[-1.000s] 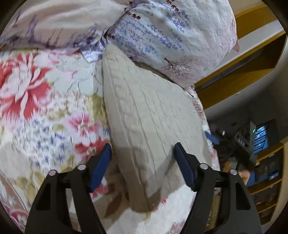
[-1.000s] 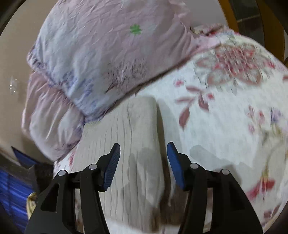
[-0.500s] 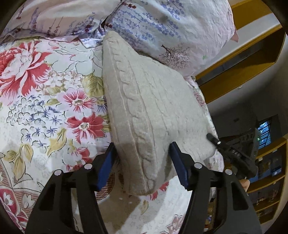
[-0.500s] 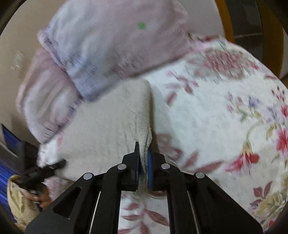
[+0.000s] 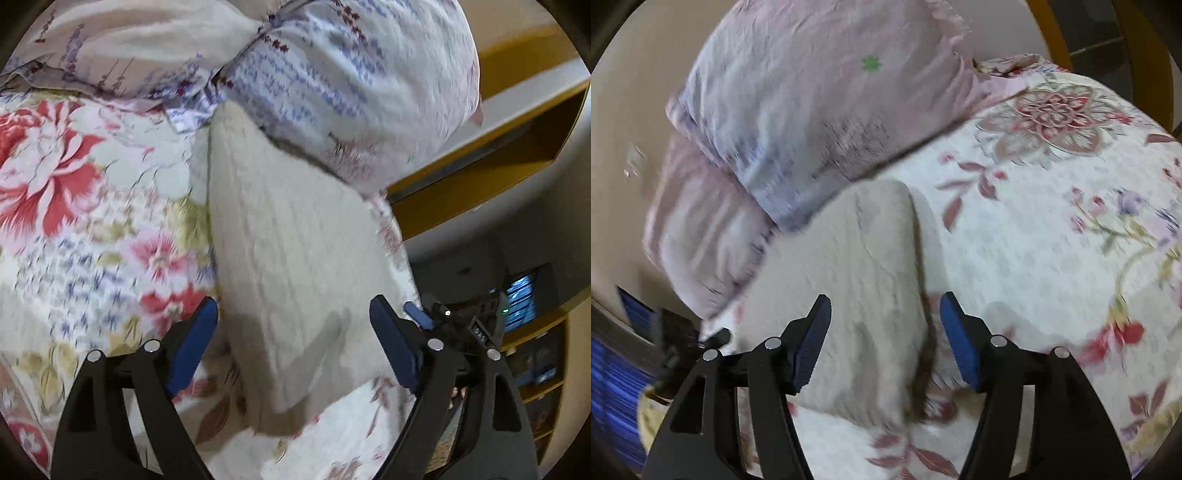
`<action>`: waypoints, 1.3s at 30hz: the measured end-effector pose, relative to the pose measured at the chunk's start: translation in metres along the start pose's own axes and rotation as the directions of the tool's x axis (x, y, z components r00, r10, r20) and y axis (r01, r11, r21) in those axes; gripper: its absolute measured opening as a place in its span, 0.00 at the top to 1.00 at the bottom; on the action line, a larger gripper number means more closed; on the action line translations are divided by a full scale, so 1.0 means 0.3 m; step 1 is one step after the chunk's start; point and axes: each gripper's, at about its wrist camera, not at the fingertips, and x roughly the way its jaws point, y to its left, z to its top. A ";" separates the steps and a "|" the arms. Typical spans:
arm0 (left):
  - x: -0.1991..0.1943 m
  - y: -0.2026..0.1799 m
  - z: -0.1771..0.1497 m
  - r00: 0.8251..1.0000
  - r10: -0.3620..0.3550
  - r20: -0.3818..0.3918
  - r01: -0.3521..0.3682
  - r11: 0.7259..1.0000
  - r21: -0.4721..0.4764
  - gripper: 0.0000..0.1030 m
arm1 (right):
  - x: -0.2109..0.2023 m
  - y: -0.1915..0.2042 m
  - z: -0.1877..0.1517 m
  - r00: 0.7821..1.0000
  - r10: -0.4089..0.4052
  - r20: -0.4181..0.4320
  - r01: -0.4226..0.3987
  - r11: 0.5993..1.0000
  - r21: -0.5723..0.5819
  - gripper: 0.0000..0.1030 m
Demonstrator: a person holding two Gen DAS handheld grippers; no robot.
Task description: Fold small clothes
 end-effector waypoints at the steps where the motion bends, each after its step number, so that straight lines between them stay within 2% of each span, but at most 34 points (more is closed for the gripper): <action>1: 0.006 0.003 0.016 1.000 -0.010 0.000 0.010 1.000 -0.011 0.18 | 0.018 -0.011 0.023 1.000 0.012 -0.011 -0.011 1.000 0.022 0.38; 5: 0.030 0.017 0.051 1.000 -0.002 -0.007 0.002 0.999 -0.040 0.18 | 0.080 -0.041 0.065 0.998 0.034 -0.058 -0.029 0.996 0.085 0.38; 12: 0.072 0.051 0.075 0.999 -0.022 -0.035 0.019 0.996 -0.085 0.18 | 0.170 -0.060 0.100 0.991 0.056 -0.125 -0.041 0.992 0.116 0.38; 16: 0.100 0.055 0.085 0.999 -0.035 -0.042 0.031 0.995 -0.097 0.18 | 0.216 -0.060 0.103 0.980 0.094 -0.174 -0.072 0.989 0.129 0.38; 22: 0.123 0.050 0.099 0.998 -0.037 -0.043 0.033 0.995 -0.094 0.18 | 0.265 -0.028 0.098 0.960 0.164 -0.228 -0.143 0.984 0.103 0.38; 28: 0.162 0.021 0.113 0.999 -0.023 -0.040 0.020 0.997 -0.076 0.20 | 0.299 0.014 0.081 0.950 0.189 -0.249 -0.181 0.982 0.053 0.39; 29: 0.168 0.018 0.113 0.999 -0.021 -0.039 0.017 0.997 -0.079 0.24 | 0.305 0.018 0.073 0.948 0.195 -0.252 -0.188 0.981 0.053 0.45; 32: 0.186 0.024 0.114 0.999 -0.020 -0.035 0.017 0.995 -0.094 0.44 | 0.308 0.023 0.056 0.944 0.230 -0.237 -0.220 0.973 0.068 0.61; 33: 0.184 0.030 0.113 0.999 -0.029 -0.029 0.026 0.995 -0.095 0.53 | 0.301 0.023 0.055 0.942 0.248 -0.227 -0.235 0.969 0.082 0.62; 35: 0.170 0.036 0.117 0.998 -0.064 -0.027 0.062 0.994 -0.091 0.61 | 0.281 0.034 0.051 0.942 0.268 -0.204 -0.253 0.963 0.095 0.65; 39: 0.118 0.013 0.123 0.994 -0.107 -0.016 0.106 0.993 -0.054 0.65 | 0.231 0.101 0.040 0.941 0.294 -0.168 -0.287 0.956 0.064 0.67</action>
